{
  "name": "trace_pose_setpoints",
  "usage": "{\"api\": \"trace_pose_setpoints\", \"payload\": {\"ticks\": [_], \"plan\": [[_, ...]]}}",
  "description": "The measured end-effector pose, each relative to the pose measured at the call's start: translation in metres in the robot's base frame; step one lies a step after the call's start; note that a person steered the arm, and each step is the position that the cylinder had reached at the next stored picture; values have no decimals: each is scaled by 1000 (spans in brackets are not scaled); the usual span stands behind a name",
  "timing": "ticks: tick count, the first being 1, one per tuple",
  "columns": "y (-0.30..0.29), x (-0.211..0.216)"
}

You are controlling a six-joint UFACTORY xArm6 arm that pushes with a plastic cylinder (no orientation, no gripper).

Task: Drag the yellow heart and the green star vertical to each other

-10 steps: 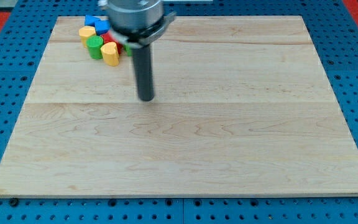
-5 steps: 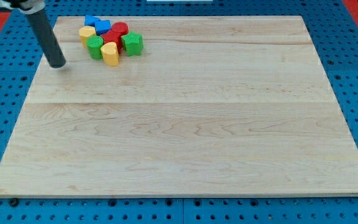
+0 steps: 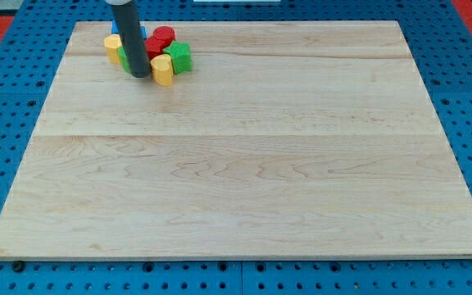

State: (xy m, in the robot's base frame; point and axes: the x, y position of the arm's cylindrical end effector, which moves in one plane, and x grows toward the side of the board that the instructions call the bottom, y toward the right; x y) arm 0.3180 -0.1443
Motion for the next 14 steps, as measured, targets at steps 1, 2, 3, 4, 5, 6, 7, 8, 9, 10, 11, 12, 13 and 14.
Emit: {"api": "trace_pose_setpoints", "payload": {"ticks": [1, 2, 3, 4, 5, 6, 7, 8, 9, 10, 11, 12, 13, 14], "plan": [[13, -4], [22, -11], [30, -14], [33, -14], [39, -14], [39, -14], [40, -11], [46, -10], [61, -10], [74, -11], [75, -24], [75, -35], [53, -23], [12, 2]]}}
